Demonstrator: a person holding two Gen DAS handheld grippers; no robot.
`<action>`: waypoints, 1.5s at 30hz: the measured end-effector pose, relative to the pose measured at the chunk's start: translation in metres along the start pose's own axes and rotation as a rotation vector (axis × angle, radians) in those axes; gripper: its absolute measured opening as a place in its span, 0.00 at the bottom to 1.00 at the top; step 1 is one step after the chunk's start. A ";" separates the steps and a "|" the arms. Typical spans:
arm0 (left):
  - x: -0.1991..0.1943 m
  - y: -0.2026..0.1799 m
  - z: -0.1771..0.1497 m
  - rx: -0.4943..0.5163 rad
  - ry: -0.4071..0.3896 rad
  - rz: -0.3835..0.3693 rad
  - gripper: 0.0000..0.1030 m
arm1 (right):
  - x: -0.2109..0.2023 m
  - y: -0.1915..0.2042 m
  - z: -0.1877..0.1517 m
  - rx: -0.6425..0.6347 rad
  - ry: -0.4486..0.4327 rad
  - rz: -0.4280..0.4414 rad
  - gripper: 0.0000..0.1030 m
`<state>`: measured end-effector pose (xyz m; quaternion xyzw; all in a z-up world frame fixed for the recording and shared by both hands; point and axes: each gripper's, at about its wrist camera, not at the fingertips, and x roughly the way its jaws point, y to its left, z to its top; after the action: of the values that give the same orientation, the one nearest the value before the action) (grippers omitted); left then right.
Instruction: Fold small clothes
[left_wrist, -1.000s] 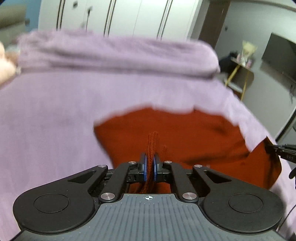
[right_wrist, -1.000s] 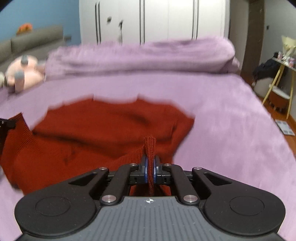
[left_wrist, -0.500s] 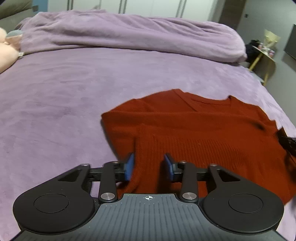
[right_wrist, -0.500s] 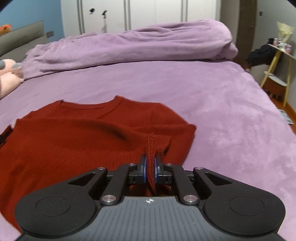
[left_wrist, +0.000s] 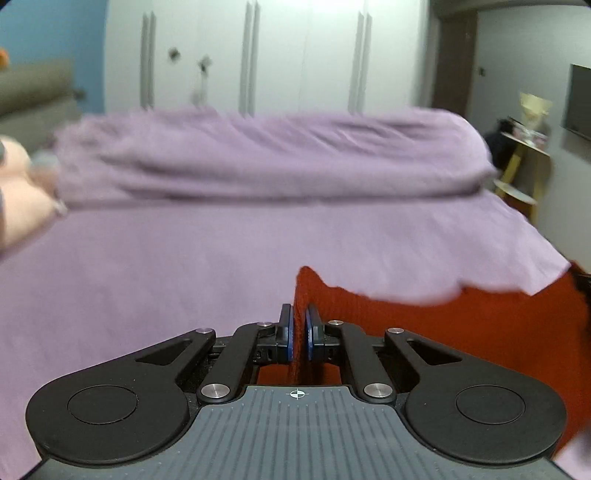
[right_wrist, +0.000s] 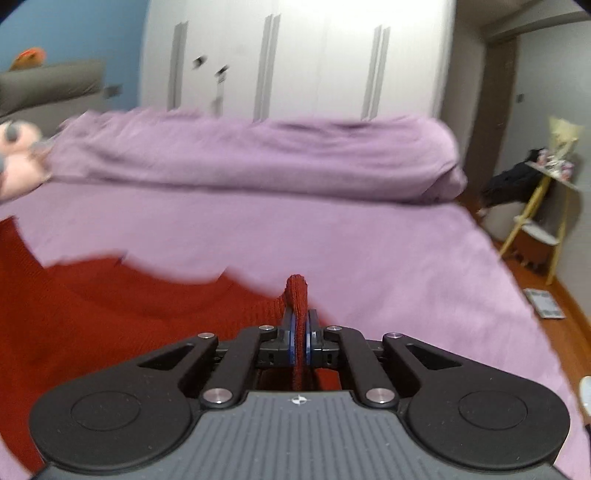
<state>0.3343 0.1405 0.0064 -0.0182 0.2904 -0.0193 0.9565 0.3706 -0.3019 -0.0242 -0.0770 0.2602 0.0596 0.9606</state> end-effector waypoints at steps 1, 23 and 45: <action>0.009 0.000 0.008 -0.002 -0.010 0.029 0.08 | 0.012 0.000 0.008 0.013 -0.005 -0.022 0.04; 0.105 -0.086 -0.047 -0.076 0.110 0.021 0.60 | 0.084 0.145 -0.026 -0.002 0.045 0.338 0.24; 0.090 -0.061 -0.060 0.005 0.175 0.116 0.83 | 0.054 0.044 -0.051 0.078 0.068 0.046 0.43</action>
<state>0.3741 0.0741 -0.0900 0.0028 0.3734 0.0340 0.9271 0.3849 -0.2637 -0.0997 -0.0356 0.2964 0.0687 0.9519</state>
